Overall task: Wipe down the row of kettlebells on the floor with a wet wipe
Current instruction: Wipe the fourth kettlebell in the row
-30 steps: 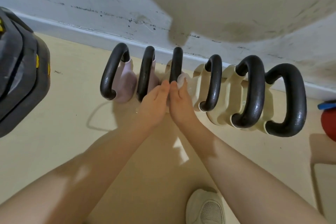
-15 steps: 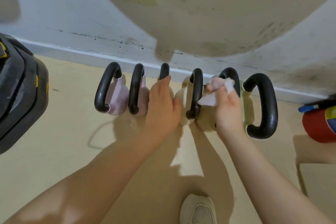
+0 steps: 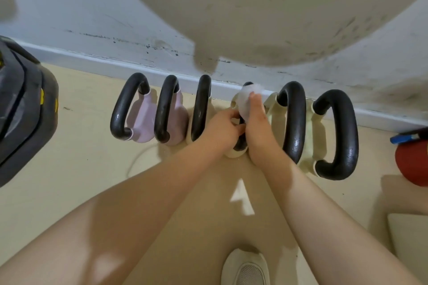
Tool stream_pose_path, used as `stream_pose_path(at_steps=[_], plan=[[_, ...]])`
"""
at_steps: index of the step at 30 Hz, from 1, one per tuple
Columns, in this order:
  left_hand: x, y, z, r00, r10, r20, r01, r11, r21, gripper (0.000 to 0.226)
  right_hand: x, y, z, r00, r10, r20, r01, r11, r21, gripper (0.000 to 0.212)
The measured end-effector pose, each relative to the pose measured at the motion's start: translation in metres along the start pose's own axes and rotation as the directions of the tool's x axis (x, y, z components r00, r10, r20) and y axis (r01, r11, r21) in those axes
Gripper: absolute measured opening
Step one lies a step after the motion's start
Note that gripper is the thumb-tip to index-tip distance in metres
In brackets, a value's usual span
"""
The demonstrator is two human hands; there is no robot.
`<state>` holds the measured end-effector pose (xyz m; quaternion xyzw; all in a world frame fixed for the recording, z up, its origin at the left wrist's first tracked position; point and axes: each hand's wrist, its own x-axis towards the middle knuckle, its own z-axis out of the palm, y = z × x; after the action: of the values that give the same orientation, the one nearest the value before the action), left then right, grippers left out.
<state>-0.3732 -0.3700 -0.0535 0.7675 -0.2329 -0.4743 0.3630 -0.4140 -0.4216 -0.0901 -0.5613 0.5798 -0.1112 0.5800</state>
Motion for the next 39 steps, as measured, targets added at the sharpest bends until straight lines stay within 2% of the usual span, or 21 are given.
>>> stream_pose_path(at_steps=[1, 3, 4, 5, 7, 10, 13, 15, 20, 24, 27, 30, 32, 33, 35, 37, 38, 39], plan=[[0.002, 0.001, 0.0, 1.0, 0.022, 0.0, -0.022, 0.996, 0.086, 0.021, 0.009, -0.001, 0.002, 0.998, 0.059, -0.028, -0.057, 0.996, 0.069, 0.072], [0.003, 0.003, -0.001, 0.998, 0.068, -0.004, -0.066, 0.979, 0.193, 0.019, 0.02, -0.006, -0.001, 0.994, 0.063, -0.086, -0.059, 0.997, 0.044, 0.057], [0.005, 0.004, 0.0, 0.996, 0.089, -0.007, -0.085, 0.97, 0.228, 0.02, 0.019, -0.009, -0.005, 0.995, -0.056, -0.081, 0.055, 0.998, -0.009, 0.044], [0.005, 0.004, 0.0, 0.994, 0.107, -0.013, -0.1, 0.962, 0.255, 0.022, 0.019, -0.009, -0.007, 0.986, -0.166, -0.025, 0.165, 0.986, -0.022, 0.04], [0.003, 0.002, 0.0, 0.992, 0.122, -0.014, -0.114, 0.958, 0.263, 0.027, 0.01, -0.008, -0.011, 0.97, -0.237, 0.047, 0.24, 0.968, -0.078, 0.046], [-0.001, -0.001, -0.001, 0.991, 0.134, -0.005, -0.13, 0.966, 0.222, 0.031, 0.003, -0.001, -0.011, 0.988, -0.144, 0.058, 0.149, 0.985, -0.092, 0.052], [-0.004, 0.0, -0.002, 0.994, 0.106, 0.008, -0.106, 0.982, 0.153, 0.032, 0.02, -0.011, -0.016, 0.996, -0.078, 0.031, 0.079, 0.996, -0.035, 0.036], [-0.006, 0.002, -0.003, 0.996, 0.094, 0.01, -0.094, 0.986, 0.135, 0.032, 0.028, -0.016, -0.016, 0.997, -0.068, 0.026, 0.069, 0.995, -0.071, 0.031], [-0.003, 0.008, -0.006, 0.993, 0.101, 0.053, -0.11, 0.975, 0.192, 0.03, 0.026, 0.001, -0.012, 0.999, -0.04, 0.006, 0.041, 0.988, -0.149, 0.035], [0.001, 0.003, -0.007, 0.993, 0.108, 0.052, -0.115, 0.979, 0.17, 0.031, 0.041, -0.015, -0.014, 0.973, -0.231, -0.005, 0.23, 0.97, -0.075, 0.015], [0.004, 0.001, -0.007, 0.991, 0.112, 0.067, -0.122, 0.979, 0.165, 0.042, 0.038, -0.015, -0.017, 0.945, -0.317, 0.077, 0.324, 0.939, -0.114, 0.017], [0.009, 0.001, -0.007, 0.987, 0.131, 0.091, -0.143, 0.98, 0.138, 0.063, 0.031, -0.004, -0.023, 0.898, -0.402, 0.18, 0.432, 0.885, -0.175, 0.037], [0.013, -0.001, -0.009, 0.985, 0.13, 0.114, -0.145, 0.98, 0.134, 0.068, 0.041, -0.009, -0.025, 0.856, -0.486, 0.176, 0.517, 0.792, -0.325, 0.028], [0.015, -0.003, -0.01, 0.984, 0.125, 0.127, -0.142, 0.982, 0.128, 0.069, 0.046, -0.016, -0.025, 0.88, -0.445, 0.165, 0.474, 0.813, -0.337, 0.019], [0.018, -0.005, -0.011, 0.985, 0.108, 0.131, -0.125, 0.984, 0.128, 0.069, 0.06, -0.032, -0.025, 0.96, -0.245, 0.133, 0.275, 0.905, -0.323, 0.023], [0.016, -0.004, -0.01, 0.987, 0.105, 0.119, -0.121, 0.983, 0.138, 0.067, 0.066, -0.041, -0.024, 0.992, -0.011, 0.125, 0.026, 0.993, -0.116, 0.028], [0.015, -0.003, -0.01, 0.987, 0.109, 0.117, -0.125, 0.982, 0.144, 0.065, 0.069, -0.041, -0.021, 0.99, 0.004, 0.138, 0.008, 0.996, -0.091, 0.027], [0.014, -0.001, -0.009, 0.987, 0.108, 0.117, -0.127, 0.978, 0.163, 0.062, 0.071, -0.041, -0.018, 0.99, -0.036, 0.135, 0.055, 0.988, -0.144, 0.024]])
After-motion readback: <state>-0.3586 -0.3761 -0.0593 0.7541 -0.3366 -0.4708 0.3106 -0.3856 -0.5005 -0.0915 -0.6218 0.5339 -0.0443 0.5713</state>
